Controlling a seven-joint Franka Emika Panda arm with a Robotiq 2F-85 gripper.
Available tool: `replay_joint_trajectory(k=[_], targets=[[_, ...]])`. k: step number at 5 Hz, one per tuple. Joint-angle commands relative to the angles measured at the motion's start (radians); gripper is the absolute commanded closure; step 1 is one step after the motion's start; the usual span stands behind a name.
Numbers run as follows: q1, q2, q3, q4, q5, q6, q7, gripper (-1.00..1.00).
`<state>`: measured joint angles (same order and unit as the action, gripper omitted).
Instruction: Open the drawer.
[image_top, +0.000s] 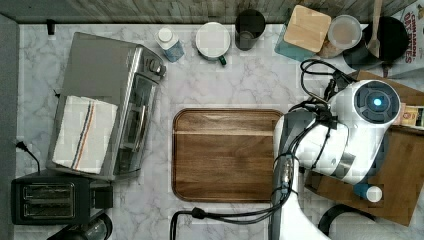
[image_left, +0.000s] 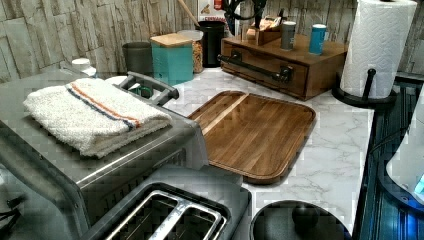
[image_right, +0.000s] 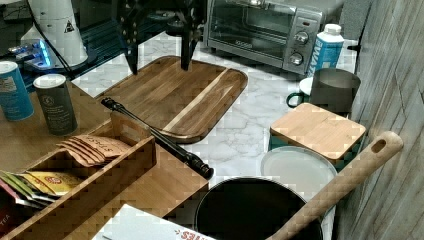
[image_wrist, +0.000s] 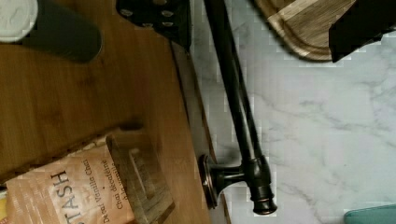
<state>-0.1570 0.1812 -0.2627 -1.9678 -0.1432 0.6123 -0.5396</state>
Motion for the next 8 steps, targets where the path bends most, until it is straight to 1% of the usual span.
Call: replay_joint_trajectory(k=[1,2,3,4,5,6,7,8], targets=[[0.050,0.049,0.028,0.074,-0.129,-0.110,0.008,-1.00],[0.037,0.051,0.022,0.034,-0.155,-0.054,0.004,-1.00],[0.032,0.052,-0.026,-0.018,-0.113,0.060,-0.064,-1.00],[0.018,0.038,-0.036,-0.102,-0.077,0.184,-0.074,-1.00],[0.016,0.020,-0.023,-0.176,-0.076,0.228,0.001,-1.00],[0.008,0.042,-0.023,-0.211,-0.045,0.277,0.009,-1.00],[0.013,0.065,-0.028,-0.233,-0.047,0.298,0.030,-1.00],[-0.005,0.086,-0.031,-0.252,-0.063,0.389,-0.014,-1.00]])
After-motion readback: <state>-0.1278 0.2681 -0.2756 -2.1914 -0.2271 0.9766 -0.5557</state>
